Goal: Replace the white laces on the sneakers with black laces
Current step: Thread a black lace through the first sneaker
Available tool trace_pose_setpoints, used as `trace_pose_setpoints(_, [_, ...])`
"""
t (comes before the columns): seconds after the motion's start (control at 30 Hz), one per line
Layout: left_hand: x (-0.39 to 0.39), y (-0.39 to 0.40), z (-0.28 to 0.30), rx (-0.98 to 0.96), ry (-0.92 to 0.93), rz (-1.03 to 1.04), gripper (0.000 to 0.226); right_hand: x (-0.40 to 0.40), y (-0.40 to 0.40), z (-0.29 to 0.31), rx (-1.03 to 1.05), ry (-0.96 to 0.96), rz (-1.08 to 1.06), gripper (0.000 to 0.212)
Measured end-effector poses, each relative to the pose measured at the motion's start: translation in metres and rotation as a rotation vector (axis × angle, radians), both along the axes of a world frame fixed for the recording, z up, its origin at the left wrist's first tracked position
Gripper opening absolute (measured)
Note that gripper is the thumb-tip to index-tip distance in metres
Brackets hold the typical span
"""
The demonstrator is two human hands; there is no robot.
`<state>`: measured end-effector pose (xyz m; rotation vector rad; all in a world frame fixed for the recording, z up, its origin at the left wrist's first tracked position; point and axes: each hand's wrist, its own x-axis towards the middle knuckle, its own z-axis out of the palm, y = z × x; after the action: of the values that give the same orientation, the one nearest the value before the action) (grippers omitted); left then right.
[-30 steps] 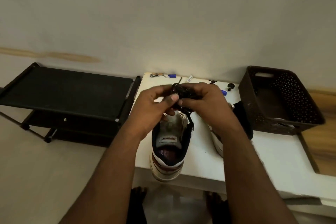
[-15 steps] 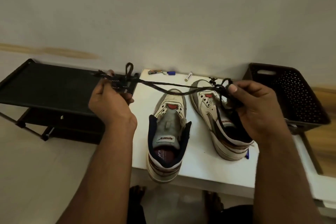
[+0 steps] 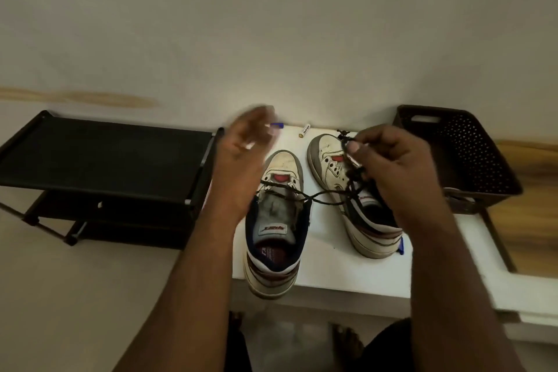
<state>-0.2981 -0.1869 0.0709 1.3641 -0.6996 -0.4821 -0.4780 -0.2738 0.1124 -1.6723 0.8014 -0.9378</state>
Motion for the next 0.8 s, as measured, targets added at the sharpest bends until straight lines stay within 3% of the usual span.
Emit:
trace_pose_setpoints(0.07, [-0.021,-0.005,0.005,0.168,-0.043,-0.419,0.045,0.010,0.001,-0.003,0.015,0.008,0.054,0.011])
trace_pose_setpoints(0.1, [-0.028,-0.009,0.002,0.240,-0.091,-0.487,0.043,0.012,0.001,-0.005,0.026,0.005,0.072,0.008])
trace_pose_setpoints(0.17, [-0.036,-0.014,-0.003,0.237,-0.117,-0.506,0.020,0.014,-0.001,-0.009,0.047,0.015,0.104,0.004])
trace_pose_setpoints(0.23, [-0.035,-0.015,0.001,0.169,-0.055,-0.451,0.012,0.013,-0.003,-0.012,0.048,0.047,0.120,0.006])
trace_pose_setpoints(0.37, [-0.016,-0.012,0.010,0.068,0.265,-0.392,0.039,0.004,-0.009,-0.013,0.098,0.049,0.134,0.011])
trace_pose_setpoints(0.47, [-0.005,-0.010,0.012,-0.018,0.503,-0.289,0.027,0.005,-0.012,-0.014,0.290,-0.159,0.151,0.012])
trace_pose_setpoints(0.6, [0.013,-0.012,0.006,0.010,0.556,0.006,0.018,0.009,-0.022,-0.020,0.470,-0.347,0.077,0.016])
trace_pose_setpoints(0.73, [0.036,-0.012,0.001,0.020,0.623,0.391,0.046,0.002,-0.035,-0.023,0.559,-0.538,-0.110,0.019])
trace_pose_setpoints(0.8, [0.038,-0.012,0.000,0.053,0.575,0.458,0.053,0.000,-0.040,-0.027,0.564,-0.634,-0.193,0.020])
